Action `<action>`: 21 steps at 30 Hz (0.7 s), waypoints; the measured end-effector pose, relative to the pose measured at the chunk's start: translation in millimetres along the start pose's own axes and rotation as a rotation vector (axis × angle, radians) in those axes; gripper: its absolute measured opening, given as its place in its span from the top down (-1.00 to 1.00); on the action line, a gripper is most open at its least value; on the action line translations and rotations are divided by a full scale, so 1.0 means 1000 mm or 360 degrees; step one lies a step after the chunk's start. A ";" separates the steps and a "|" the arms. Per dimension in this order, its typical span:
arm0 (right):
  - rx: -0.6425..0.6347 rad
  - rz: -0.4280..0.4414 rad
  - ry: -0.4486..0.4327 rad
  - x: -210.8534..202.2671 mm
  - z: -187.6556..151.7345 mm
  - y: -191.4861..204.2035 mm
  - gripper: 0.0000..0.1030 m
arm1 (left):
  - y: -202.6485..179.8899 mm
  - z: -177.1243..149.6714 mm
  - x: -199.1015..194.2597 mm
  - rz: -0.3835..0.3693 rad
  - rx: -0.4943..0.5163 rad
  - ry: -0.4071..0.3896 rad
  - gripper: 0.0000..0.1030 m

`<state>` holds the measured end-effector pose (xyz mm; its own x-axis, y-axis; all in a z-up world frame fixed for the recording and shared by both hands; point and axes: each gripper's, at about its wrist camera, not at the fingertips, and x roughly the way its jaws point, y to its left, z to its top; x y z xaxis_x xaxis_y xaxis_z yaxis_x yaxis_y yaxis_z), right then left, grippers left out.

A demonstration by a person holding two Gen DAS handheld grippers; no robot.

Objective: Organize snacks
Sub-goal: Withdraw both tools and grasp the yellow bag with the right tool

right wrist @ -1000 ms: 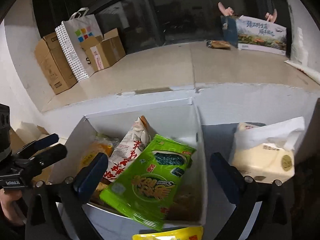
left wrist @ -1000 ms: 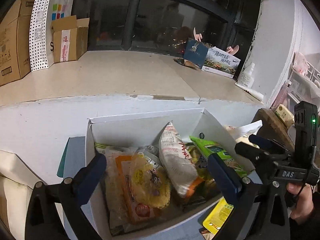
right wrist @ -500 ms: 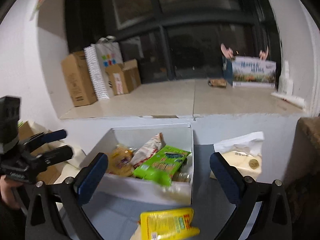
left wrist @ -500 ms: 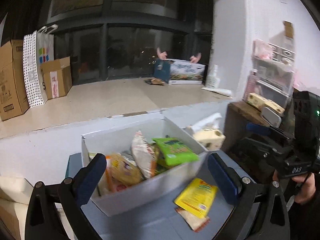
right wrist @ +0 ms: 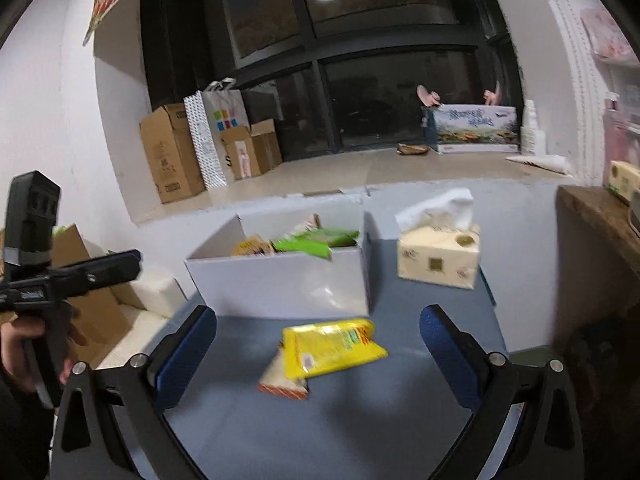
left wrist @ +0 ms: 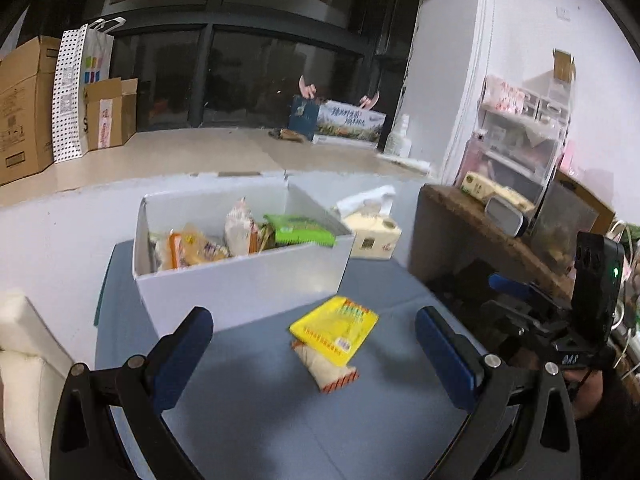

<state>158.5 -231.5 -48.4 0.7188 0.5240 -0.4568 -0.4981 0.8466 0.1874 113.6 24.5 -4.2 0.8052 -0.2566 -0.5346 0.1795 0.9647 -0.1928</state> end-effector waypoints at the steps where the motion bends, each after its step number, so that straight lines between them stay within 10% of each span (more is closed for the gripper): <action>1: 0.0020 0.0000 0.0019 0.001 -0.005 -0.004 -1.00 | -0.002 -0.006 -0.001 0.0014 0.0013 0.0006 -1.00; 21: -0.0128 -0.0056 0.0457 0.129 -0.044 0.005 -1.00 | -0.010 -0.051 0.005 0.0030 0.0051 0.0194 -1.00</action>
<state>227.3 -163.3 -145.1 0.5754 0.4369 -0.6914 -0.5201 0.8479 0.1029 87.4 10.6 -46.7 0.7345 -0.2416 -0.6341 0.1843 0.9704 -0.1562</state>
